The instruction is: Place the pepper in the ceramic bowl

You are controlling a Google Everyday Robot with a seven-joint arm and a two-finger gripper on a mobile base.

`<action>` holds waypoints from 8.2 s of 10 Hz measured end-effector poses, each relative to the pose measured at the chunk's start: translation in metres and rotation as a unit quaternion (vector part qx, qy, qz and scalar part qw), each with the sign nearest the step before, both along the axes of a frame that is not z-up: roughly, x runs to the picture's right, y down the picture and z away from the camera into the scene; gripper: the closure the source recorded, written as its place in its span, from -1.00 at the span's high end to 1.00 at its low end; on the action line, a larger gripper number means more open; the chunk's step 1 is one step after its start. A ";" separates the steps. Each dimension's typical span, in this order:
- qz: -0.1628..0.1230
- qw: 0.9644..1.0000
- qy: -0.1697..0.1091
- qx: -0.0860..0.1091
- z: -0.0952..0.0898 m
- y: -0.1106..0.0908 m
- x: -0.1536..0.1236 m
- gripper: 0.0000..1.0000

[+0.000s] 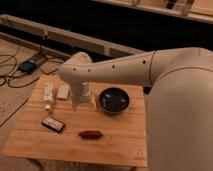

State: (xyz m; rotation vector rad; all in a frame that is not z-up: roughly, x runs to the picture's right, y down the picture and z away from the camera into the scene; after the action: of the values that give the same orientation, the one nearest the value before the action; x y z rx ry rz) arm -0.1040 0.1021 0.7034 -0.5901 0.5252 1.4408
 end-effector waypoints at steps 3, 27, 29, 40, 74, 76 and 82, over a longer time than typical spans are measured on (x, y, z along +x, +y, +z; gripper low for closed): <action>0.000 1.000 0.000 0.000 0.000 0.000 0.000 0.30; -0.001 1.000 0.000 0.001 0.000 0.000 0.000 0.30; -0.027 1.000 -0.013 0.007 0.000 0.014 0.003 0.30; -0.214 0.967 -0.136 -0.001 0.004 0.128 -0.012 0.30; -0.122 0.990 -0.073 -0.023 0.070 0.071 0.035 -1.00; -0.078 0.996 -0.047 -0.012 0.072 0.051 0.063 -1.00; -0.010 0.998 0.054 0.008 0.116 0.013 0.131 -0.92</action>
State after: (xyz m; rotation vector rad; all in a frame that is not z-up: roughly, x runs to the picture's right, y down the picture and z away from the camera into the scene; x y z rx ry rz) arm 0.0269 0.1153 0.8194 -0.4950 0.6017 1.4616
